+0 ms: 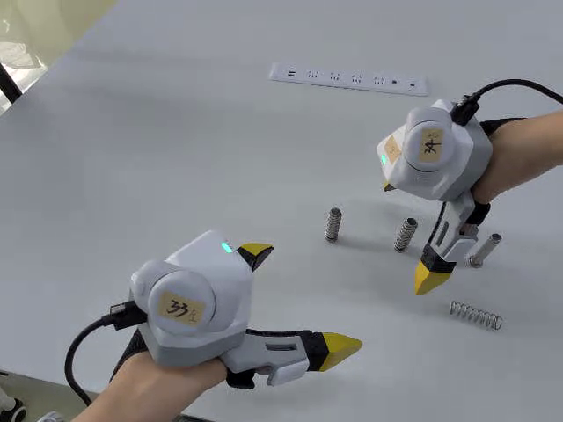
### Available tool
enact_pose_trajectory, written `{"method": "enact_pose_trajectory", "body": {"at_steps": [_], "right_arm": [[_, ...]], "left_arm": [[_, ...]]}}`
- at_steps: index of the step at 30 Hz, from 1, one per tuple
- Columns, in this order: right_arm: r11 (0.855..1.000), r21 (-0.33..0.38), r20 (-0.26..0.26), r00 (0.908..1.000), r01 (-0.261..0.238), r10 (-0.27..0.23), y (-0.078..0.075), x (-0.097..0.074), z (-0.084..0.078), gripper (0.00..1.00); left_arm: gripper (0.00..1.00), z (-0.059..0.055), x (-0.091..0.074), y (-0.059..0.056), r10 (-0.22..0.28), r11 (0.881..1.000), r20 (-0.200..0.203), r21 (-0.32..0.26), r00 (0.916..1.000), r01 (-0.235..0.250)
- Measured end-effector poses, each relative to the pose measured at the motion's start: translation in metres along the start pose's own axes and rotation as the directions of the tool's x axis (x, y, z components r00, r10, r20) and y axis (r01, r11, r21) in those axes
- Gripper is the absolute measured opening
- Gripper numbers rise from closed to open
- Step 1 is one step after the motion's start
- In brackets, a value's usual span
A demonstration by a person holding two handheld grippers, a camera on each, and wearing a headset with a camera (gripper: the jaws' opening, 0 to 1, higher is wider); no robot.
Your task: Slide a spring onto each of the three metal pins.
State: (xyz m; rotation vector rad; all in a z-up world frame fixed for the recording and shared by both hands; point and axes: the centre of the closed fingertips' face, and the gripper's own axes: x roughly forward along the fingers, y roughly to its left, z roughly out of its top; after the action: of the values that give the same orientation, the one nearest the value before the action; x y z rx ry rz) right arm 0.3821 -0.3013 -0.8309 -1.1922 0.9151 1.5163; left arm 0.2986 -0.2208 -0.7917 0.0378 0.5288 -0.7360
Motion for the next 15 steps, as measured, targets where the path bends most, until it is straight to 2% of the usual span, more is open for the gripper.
{"method": "enact_pose_trajectory", "body": {"at_steps": [7, 15], "right_arm": [[0.999, 0.031, 0.055, 0.9976, 0.041, -0.043, -0.002, -0.008, 0.004, 0.99], [0.990, 0.115, 0.144, 0.9842, 0.088, -0.104, -0.008, -0.016, -0.003, 0.99]], "left_arm": [[0.88, 0.001, -0.001, 0.000, 0.003, 1.000, 0.006, 0.004, 1.0000, -0.003], [0.88, 0.004, -0.001, -0.002, 0.000, 1.000, 0.008, 0.012, 1.0000, 0.000]]}}
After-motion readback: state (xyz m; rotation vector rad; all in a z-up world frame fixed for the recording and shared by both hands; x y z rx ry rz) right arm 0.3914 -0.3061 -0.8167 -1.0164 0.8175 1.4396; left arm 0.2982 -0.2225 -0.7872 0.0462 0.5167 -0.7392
